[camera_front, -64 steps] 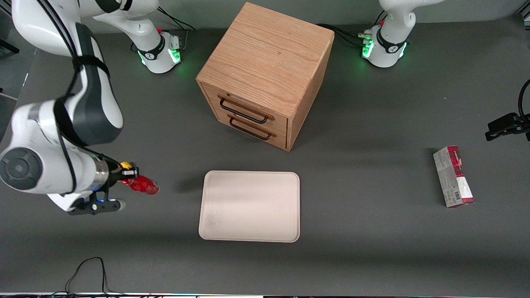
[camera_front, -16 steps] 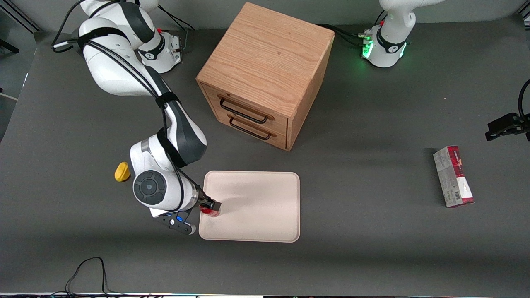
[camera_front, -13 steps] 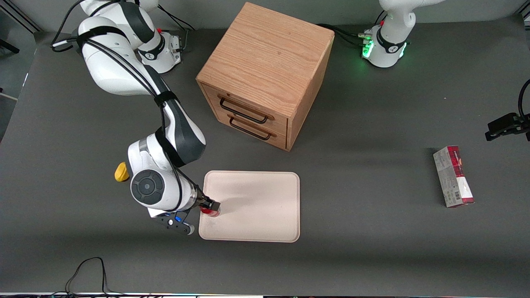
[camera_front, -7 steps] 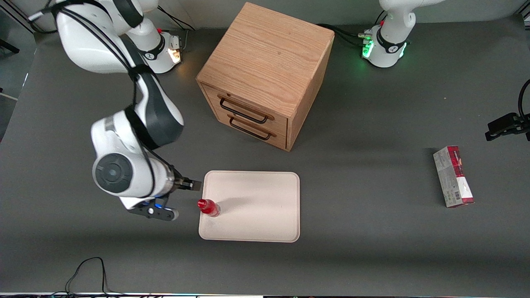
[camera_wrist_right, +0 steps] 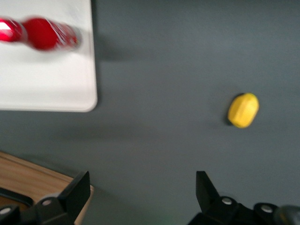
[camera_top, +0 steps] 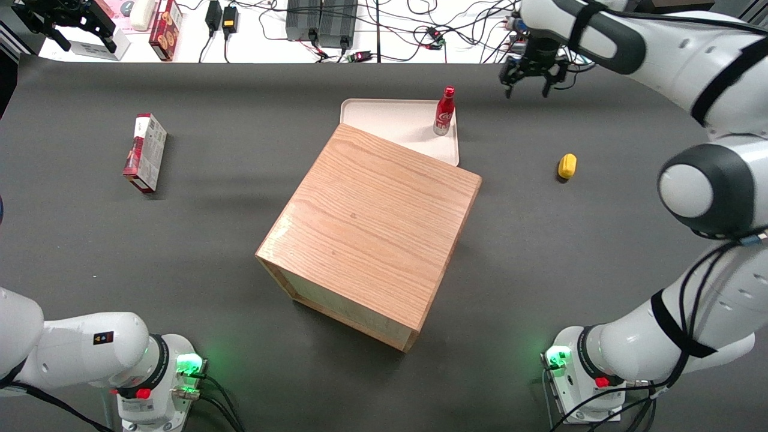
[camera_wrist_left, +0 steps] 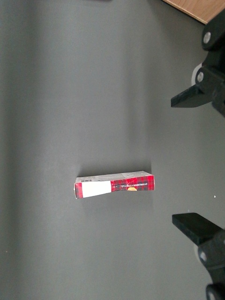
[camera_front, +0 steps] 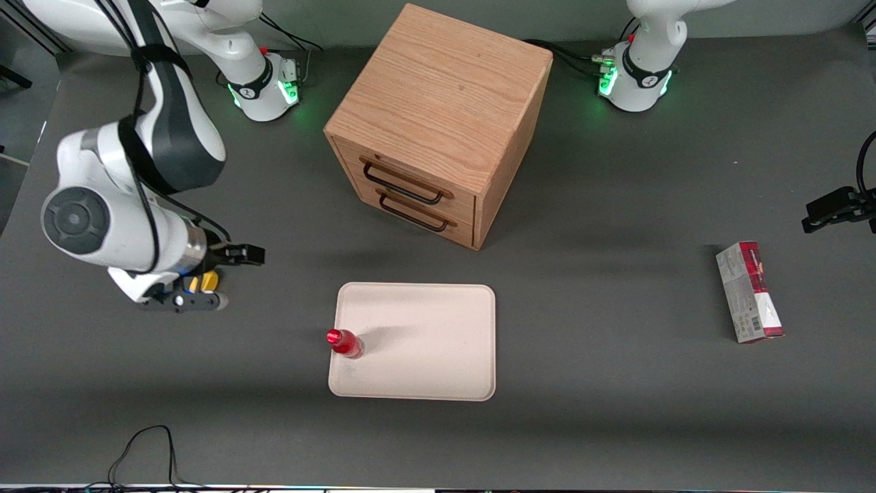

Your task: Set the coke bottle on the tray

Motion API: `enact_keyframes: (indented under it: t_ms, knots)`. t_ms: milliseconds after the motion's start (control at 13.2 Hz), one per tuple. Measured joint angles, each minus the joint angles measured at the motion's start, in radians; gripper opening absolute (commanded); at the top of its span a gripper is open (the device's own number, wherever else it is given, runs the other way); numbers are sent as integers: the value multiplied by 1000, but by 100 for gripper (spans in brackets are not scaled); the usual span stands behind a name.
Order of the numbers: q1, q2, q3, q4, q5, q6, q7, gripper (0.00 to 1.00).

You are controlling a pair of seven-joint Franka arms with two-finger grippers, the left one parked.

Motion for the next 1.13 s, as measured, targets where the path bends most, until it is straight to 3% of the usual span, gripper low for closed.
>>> enact_keyframes:
  t_ms: [227,529,1134]
  knots:
    - [-2,-132,-69,-121,3,-3,-119,100]
    - [-3,-232,-140,-135,5,-47,-160,100]
    - [2,-247,-151,-68,6,-139,-248,100]
